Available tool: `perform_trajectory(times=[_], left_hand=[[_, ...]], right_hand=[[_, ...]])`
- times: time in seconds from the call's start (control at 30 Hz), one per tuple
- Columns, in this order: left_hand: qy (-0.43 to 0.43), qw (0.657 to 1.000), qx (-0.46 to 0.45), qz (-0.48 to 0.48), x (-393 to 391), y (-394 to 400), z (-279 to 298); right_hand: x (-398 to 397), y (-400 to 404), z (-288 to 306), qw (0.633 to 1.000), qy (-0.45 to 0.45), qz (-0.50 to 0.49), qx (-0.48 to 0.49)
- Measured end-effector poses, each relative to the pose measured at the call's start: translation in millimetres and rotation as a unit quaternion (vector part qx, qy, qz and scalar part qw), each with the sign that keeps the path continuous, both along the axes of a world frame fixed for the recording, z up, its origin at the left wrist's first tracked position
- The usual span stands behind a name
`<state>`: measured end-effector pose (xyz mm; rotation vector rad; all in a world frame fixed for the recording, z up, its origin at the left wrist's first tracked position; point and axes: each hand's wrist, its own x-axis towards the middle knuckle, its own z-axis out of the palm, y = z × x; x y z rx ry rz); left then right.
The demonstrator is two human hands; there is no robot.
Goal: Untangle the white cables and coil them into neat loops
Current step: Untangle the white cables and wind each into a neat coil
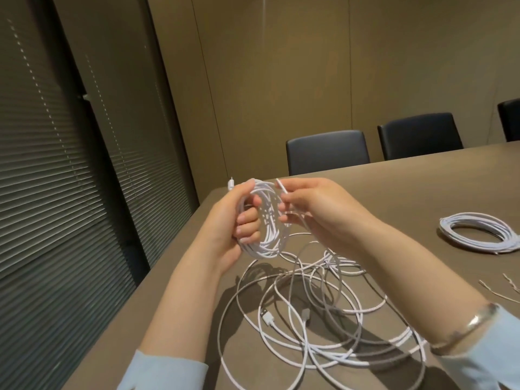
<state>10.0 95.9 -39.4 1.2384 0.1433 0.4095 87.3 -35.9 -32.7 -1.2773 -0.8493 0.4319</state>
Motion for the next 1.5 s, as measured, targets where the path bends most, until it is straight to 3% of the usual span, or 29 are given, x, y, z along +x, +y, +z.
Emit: perform_trajectory(times=[0.2,0.33,0.47,0.57,0.7,0.9,1.1,1.27,1.4,1.5], left_hand=[[0.005,0.997,0.074,0.019,5.5,-14.4,-0.7],[0.005,0.994,0.096,0.045,8.2,-21.8,-4.8],[-0.027,0.998,0.006,0.056,7.5,-17.0,-2.4],[-0.084,0.992,-0.077,0.046,3.2,-6.8,2.9],[-0.123,0.981,-0.139,0.061,0.0,12.0,6.0],[-0.203,0.937,-0.283,-0.013,-13.3,33.9,8.4],[-0.193,0.947,-0.257,-0.034,-26.1,48.7,4.6],[-0.166,0.954,-0.244,-0.058,-31.0,53.8,6.1],[-0.123,0.974,-0.188,-0.043,-36.1,56.1,7.7],[-0.071,0.991,-0.109,-0.020,-31.1,48.7,8.6]], right_hand=[[-5.5,-3.0,-5.3,0.995,-0.063,-0.065,0.038],[-10.9,5.2,-11.0,0.980,-0.108,-0.163,0.036],[-14.4,5.7,-11.8,0.965,-0.184,-0.186,-0.030],[-15.4,3.0,-12.3,0.968,-0.185,-0.085,-0.145],[-10.7,-1.0,-12.6,0.966,-0.174,0.016,-0.192],[14.5,-13.6,-17.0,0.909,-0.254,0.053,-0.327],[48.6,-28.5,-29.0,0.907,-0.169,0.058,-0.381],[66.3,-41.6,-26.9,0.883,-0.153,-0.050,-0.441],[75.3,-47.6,-26.7,0.901,-0.075,-0.169,-0.391],[72.6,-45.1,-21.9,0.927,-0.023,-0.168,-0.334]])
